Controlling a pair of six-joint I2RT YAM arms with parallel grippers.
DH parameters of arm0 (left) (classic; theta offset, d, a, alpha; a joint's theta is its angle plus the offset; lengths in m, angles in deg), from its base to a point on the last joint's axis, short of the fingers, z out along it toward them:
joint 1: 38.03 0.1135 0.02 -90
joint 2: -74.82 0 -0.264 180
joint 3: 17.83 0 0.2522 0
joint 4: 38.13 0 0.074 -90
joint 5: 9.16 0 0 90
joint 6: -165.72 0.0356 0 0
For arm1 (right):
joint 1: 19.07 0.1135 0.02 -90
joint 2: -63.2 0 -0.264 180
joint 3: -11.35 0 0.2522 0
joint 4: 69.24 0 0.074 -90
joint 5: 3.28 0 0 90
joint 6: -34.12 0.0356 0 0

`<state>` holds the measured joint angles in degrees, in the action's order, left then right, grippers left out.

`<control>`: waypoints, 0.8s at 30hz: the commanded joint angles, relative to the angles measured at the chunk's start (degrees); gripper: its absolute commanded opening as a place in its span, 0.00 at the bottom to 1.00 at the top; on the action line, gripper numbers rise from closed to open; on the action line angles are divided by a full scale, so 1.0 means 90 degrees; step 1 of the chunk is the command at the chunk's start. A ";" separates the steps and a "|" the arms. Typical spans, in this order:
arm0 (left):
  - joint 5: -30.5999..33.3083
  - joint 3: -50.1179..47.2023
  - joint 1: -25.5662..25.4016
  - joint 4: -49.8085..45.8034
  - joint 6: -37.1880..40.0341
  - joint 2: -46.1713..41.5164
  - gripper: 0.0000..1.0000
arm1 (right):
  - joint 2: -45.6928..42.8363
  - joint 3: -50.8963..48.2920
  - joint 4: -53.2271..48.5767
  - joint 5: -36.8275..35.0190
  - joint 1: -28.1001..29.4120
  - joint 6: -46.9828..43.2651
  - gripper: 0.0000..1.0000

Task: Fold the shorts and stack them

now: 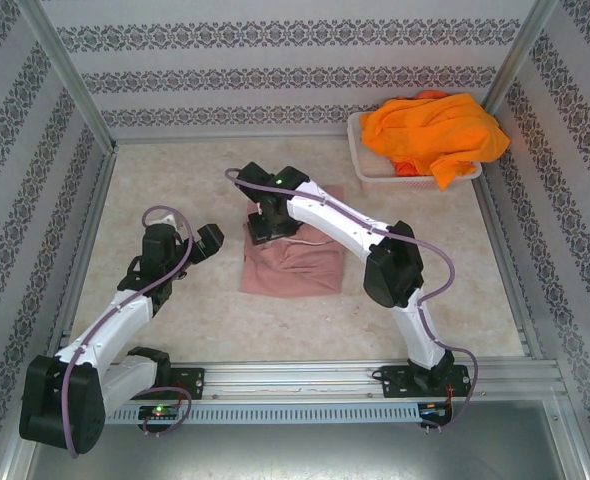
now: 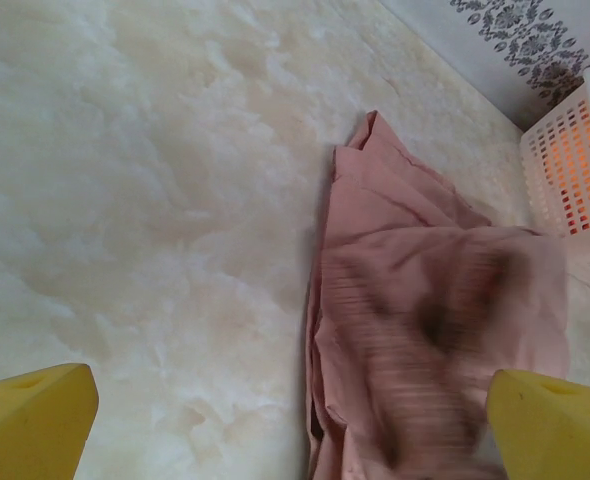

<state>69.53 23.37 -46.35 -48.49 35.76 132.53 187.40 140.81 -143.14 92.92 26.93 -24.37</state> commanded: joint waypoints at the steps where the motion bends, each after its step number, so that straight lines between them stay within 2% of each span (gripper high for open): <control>1: 0.0103 0.0072 -0.0055 0.0134 -0.0299 -0.0391 1.00 | -0.0949 -0.1327 0.2246 0.2530 -0.0529 0.1215 0.70; 4: -0.0044 0.0263 -0.0052 0.0090 -0.0487 -0.0576 1.00 | -0.2266 -0.3168 0.4160 0.3058 -0.1082 0.2158 0.81; 6: -0.0367 0.0414 -0.0062 0.0230 -0.0720 -0.0520 1.00 | -0.2989 -0.4017 0.4745 0.3021 -0.1387 0.2388 0.84; 9: -0.0878 0.0635 -0.0158 0.0697 -0.1232 -0.0204 1.00 | -0.3633 -0.4861 0.4986 0.2948 -0.1738 0.2536 0.87; 18: -0.0576 0.1394 -0.1748 0.1671 -0.2096 0.1188 1.00 | -0.3741 -0.6486 0.5996 0.2927 -0.1957 0.3166 0.89; 24: 0.0459 0.1113 -0.2612 0.1753 -0.2371 0.1913 1.00 | -0.3434 -0.7174 0.6313 0.2833 -0.1948 0.3237 0.89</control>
<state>68.55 35.00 -67.86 -35.97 17.77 148.03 155.64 78.06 -90.13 118.71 9.20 3.23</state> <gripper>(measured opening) 0.999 0.889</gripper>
